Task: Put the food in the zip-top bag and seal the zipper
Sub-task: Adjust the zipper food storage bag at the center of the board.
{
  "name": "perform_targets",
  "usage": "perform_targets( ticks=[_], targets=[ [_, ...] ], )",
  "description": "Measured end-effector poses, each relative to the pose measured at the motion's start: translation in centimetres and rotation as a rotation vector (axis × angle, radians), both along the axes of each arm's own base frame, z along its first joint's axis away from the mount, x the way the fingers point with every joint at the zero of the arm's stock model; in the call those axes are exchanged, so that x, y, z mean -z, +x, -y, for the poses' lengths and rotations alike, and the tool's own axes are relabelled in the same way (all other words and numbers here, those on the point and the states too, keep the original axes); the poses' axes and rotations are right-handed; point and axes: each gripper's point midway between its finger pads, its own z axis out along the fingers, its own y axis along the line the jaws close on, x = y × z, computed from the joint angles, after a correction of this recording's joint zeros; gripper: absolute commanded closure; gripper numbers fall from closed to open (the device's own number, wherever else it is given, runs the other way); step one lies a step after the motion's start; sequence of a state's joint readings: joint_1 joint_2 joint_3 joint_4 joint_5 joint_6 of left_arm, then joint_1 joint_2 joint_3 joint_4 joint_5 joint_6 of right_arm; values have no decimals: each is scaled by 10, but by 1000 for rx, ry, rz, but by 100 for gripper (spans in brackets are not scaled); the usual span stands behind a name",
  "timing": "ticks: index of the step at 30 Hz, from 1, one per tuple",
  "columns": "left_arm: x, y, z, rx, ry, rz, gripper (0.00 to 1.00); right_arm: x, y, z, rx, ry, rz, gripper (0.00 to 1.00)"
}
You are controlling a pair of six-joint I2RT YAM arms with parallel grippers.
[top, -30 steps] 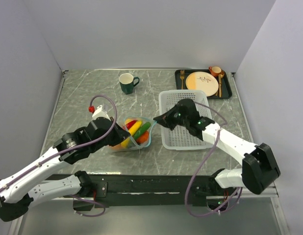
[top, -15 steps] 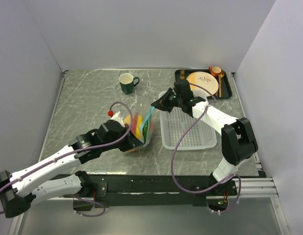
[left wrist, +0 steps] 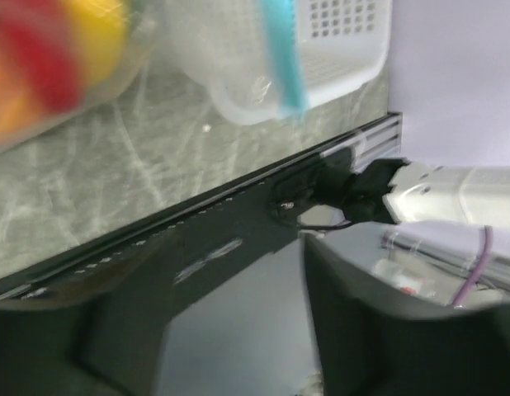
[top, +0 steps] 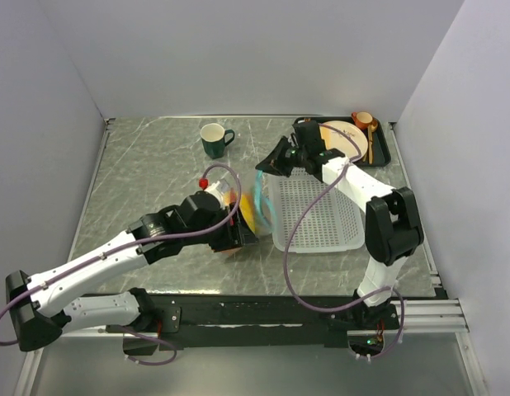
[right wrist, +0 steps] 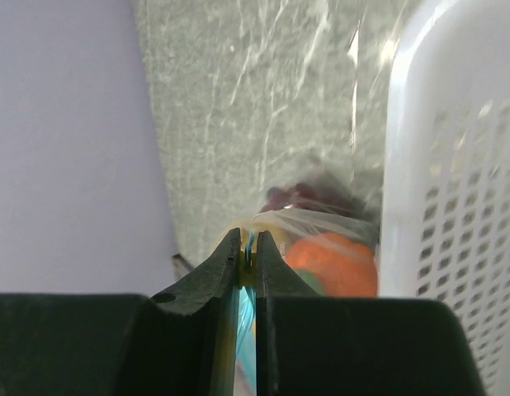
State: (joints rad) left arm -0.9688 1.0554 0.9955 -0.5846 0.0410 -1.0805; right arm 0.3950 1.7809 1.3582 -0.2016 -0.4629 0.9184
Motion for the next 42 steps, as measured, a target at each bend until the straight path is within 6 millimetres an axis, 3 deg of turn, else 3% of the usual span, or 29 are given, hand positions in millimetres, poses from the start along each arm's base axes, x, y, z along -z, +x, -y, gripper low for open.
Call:
perform_targets(
  ticks=[4,9,14,19,22,26,29,35,42],
  targets=[
    [-10,-1,-17,-37,7,44,5,4,10,4,-45,-32,46,100],
    [-45,16,-52,-178,4,191,1,9,9,6,-116,-63,85,100],
    [-79,65,-80,-325,48,373,1,8,8,8,-173,-94,142,100],
    [-80,141,-99,-415,96,473,1,-3,2,7,-229,-99,197,100],
    [-68,168,-94,-375,97,504,2,-19,-5,6,-264,-84,246,99],
    [-46,195,-65,-247,57,535,2,-44,-16,6,-306,-61,317,99],
    [-29,203,-45,-152,14,551,1,-57,-21,5,-330,-46,357,99],
    [-14,220,-19,-35,-78,596,1,-58,-24,4,-354,-46,372,99],
    [-9,240,-17,4,-142,629,1,-55,-23,10,-343,-96,354,98]
  ],
)
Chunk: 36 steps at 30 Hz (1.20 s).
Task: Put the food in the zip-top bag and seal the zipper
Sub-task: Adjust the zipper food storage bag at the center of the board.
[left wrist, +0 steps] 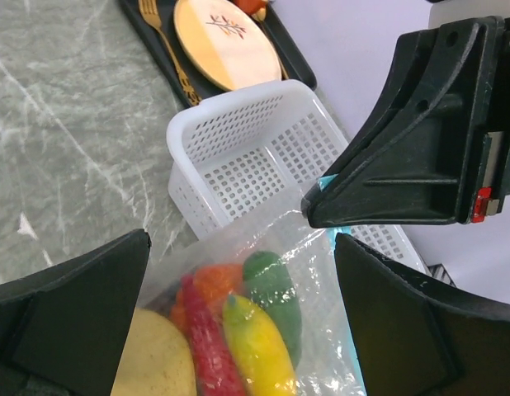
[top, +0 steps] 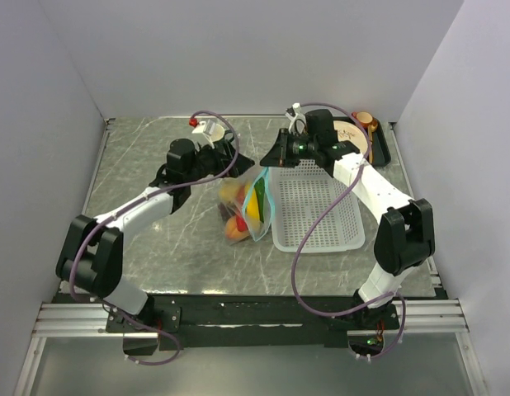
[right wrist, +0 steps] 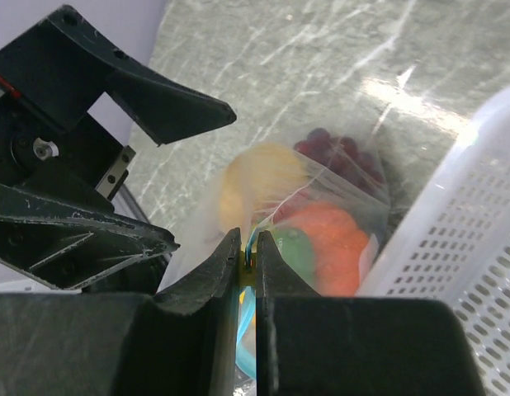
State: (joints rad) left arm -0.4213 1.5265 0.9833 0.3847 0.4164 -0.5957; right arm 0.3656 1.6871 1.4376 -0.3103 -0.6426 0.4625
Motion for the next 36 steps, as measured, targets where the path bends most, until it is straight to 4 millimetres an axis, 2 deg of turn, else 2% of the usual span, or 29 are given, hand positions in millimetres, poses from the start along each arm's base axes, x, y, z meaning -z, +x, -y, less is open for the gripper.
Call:
perform_targets(
  ticks=[10,18,23,32,35,36],
  targets=[
    [10,13,20,149,-27,-5,1,17,7,16,86,-97,-18,97],
    [21,16,27,229,-55,-13,1,17,9,17,92,-106,-10,97],
    [23,25,36,275,-65,-9,1,16,8,16,89,-98,-6,97],
    [29,25,46,344,-109,-7,14,13,8,17,94,-85,-8,97],
    [28,22,47,359,-127,-5,22,11,8,19,100,-81,-6,97],
    [26,21,47,366,-134,-2,28,10,9,19,101,-80,-6,97]
  ],
)
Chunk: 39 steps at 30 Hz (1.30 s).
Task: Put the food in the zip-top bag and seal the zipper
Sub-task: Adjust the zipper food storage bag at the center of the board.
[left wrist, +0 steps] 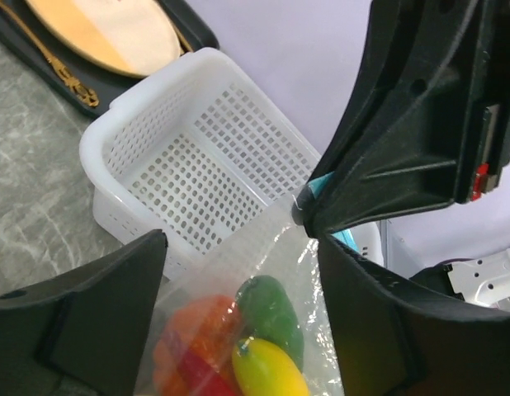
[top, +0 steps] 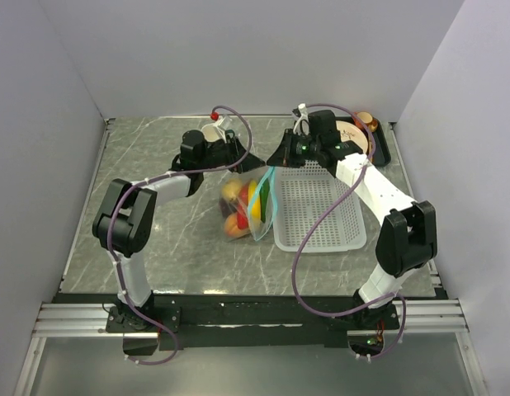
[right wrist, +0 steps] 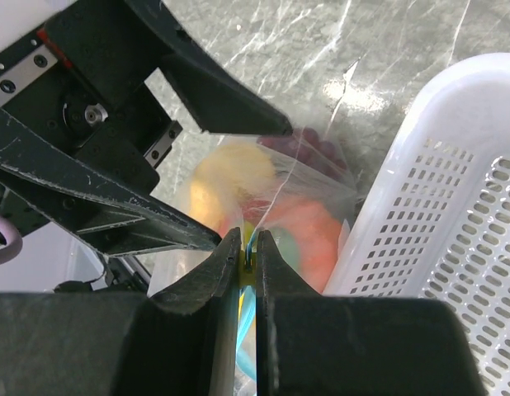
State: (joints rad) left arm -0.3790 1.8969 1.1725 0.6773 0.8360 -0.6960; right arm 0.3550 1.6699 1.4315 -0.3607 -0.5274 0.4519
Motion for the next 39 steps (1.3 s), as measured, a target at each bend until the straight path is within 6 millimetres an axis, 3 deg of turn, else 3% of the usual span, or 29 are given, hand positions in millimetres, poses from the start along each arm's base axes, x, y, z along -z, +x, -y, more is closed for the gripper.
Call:
perform_targets(
  ticks=[5,11,12,14,16,24,29,30,32,33,36,39],
  targets=[
    [-2,-2,2,22,-21,1,39,-3,1,3,7,7,2,96],
    [4,-4,4,37,-29,-24,70,-3,1,3,3,15,-3,94],
    [5,-4,5,40,-29,-29,81,-3,1,3,3,16,-4,93],
    [6,-5,6,45,-28,-36,94,-4,0,3,2,19,-6,93],
    [7,-6,7,49,-24,-36,99,-4,0,3,1,22,-9,96],
    [8,-7,7,14,-4,-68,99,-4,-5,-2,-18,28,-19,100],
    [-1,-15,-11,-102,48,-87,97,-8,-15,-19,-62,45,-17,100],
    [-5,-16,-15,-128,60,-89,88,-10,-18,-24,-72,48,-16,100],
    [-13,-16,-31,-227,108,-101,82,-18,-25,-39,-106,54,2,100],
    [-19,-16,-40,-283,131,-101,67,-22,-30,-46,-124,57,8,100],
    [-49,-12,-83,-482,171,-78,39,-42,-44,-71,-180,74,44,100],
    [-71,-11,-133,-668,189,-58,31,-57,-68,-100,-256,97,66,100]
  ],
)
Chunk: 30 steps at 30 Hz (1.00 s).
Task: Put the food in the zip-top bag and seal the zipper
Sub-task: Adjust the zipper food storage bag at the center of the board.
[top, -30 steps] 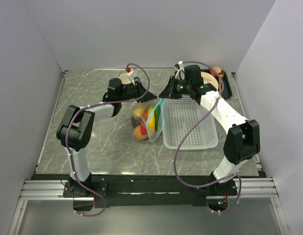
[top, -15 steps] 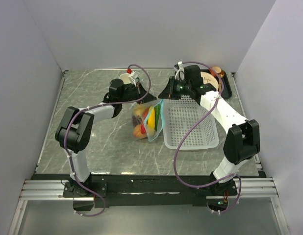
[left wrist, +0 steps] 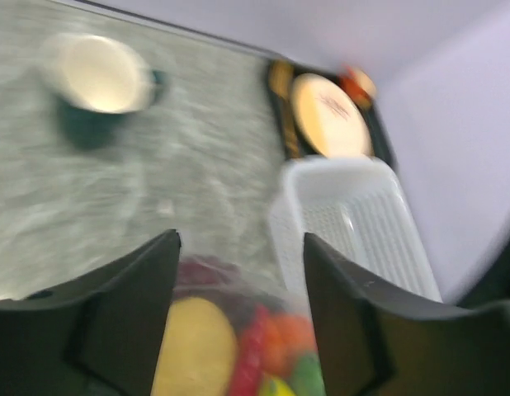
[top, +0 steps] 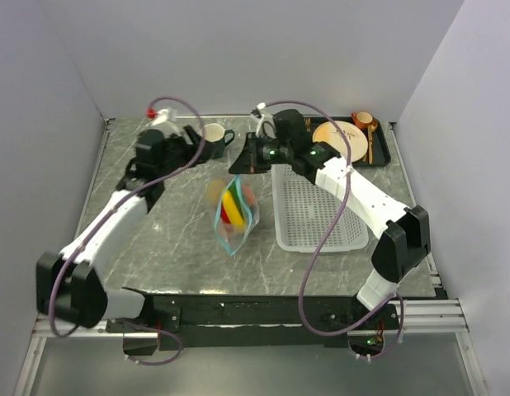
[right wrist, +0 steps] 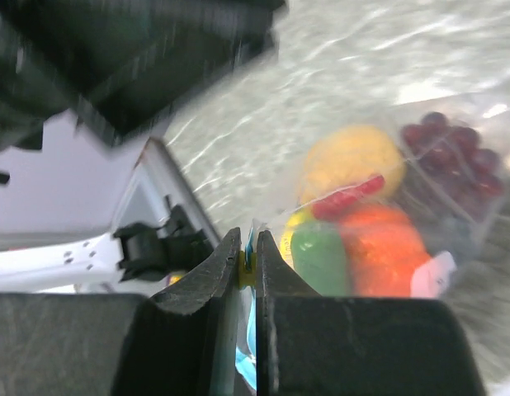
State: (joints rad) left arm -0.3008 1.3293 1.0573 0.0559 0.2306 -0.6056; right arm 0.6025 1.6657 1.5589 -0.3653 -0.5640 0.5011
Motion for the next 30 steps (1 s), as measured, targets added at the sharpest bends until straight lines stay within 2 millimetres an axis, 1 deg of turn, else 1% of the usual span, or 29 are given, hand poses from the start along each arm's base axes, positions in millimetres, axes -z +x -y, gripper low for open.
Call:
perform_targets(
  ticks=[2,3,5,8,11,13,15,17,19,20,22,24,27,29,30],
  targets=[
    [-6,-5,-34,-117,22,1,26,-7,-17,-17,-45,10,7,100],
    [-7,-9,-47,-162,34,-3,25,-10,-23,-22,-62,12,8,100],
    [-6,-20,-64,-217,60,-14,24,-19,-42,-38,-107,23,11,100],
    [-4,-33,-74,-250,86,-32,24,-34,-67,-56,-166,53,16,100],
    [-5,-41,-83,-279,112,-37,23,-47,-91,-72,-223,92,1,100],
    [-6,-45,-87,-289,120,-39,23,-52,-100,-78,-247,115,-13,100],
    [-7,-49,-89,-291,128,-35,22,-51,-103,-80,-257,122,-25,100],
    [-6,-54,-90,-284,136,-26,21,-41,-98,-77,-252,119,-30,100],
    [-2,-59,-89,-271,135,-20,21,-20,-90,-70,-232,93,-47,100],
    [1,-61,-87,-256,134,-16,20,-6,-84,-64,-219,68,-58,100],
    [10,-63,-80,-216,125,-10,20,23,-70,-51,-186,13,-89,100],
    [21,-64,-71,-165,110,-8,20,42,-49,-39,-154,-24,-100,100],
    [39,-61,-56,-88,88,-9,19,62,-20,-23,-108,-52,-103,100],
    [52,-57,-47,-42,74,-20,18,72,-3,-10,-78,-70,-99,100],
    [58,-54,-43,-22,65,-27,18,75,2,-6,-69,-78,-98,99]
  ],
)
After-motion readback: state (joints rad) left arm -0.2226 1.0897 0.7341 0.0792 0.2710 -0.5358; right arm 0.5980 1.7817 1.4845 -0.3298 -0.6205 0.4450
